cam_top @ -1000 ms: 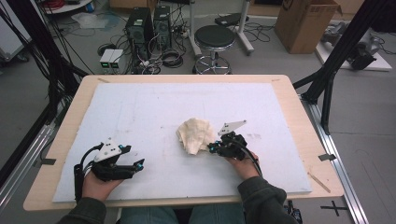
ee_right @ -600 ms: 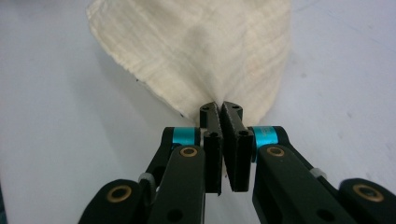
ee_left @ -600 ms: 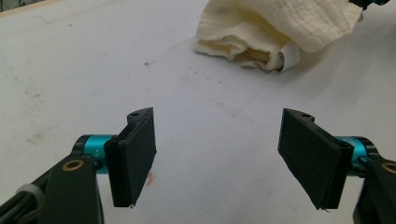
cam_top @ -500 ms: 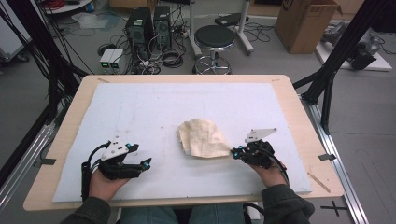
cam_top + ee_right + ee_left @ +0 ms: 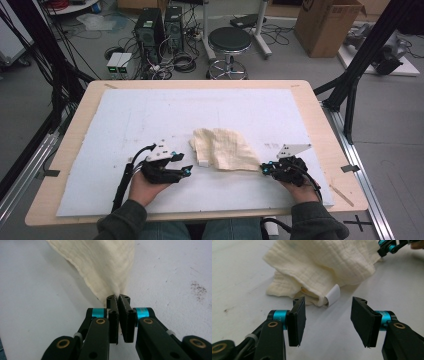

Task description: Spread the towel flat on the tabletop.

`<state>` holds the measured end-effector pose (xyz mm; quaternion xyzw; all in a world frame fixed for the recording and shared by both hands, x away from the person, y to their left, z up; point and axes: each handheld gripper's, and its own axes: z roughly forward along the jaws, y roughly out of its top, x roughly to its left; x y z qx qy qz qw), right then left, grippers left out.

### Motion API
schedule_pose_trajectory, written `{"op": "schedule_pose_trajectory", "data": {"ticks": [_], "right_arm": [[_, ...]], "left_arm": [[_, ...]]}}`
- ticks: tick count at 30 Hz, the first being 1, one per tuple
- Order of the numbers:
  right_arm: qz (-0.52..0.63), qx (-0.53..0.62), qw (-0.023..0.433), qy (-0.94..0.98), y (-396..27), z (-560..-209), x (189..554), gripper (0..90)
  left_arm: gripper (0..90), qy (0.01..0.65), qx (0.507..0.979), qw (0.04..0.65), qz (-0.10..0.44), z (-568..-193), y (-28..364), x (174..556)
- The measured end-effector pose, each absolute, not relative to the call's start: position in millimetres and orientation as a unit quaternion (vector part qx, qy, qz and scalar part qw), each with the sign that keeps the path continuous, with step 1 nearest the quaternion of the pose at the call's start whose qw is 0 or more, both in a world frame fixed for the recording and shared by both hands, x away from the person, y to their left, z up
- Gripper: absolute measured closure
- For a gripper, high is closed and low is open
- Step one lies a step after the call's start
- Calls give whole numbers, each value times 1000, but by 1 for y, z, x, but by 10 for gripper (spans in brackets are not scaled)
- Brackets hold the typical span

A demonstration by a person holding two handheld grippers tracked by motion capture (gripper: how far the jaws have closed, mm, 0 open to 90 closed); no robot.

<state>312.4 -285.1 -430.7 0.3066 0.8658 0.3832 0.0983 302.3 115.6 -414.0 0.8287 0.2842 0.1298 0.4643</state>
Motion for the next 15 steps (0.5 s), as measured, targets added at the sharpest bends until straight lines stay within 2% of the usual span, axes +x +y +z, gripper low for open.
{"op": "schedule_pose_trajectory", "data": {"ticks": [10,15], "right_arm": [[383,294,92,871,-282,-436,319,860],[380,293,91,872,-279,-437,322,856]], "left_arm": [[560,279,854,426,105,-433,80,335],[661,279,861,411,108,-437,73,342]]}}
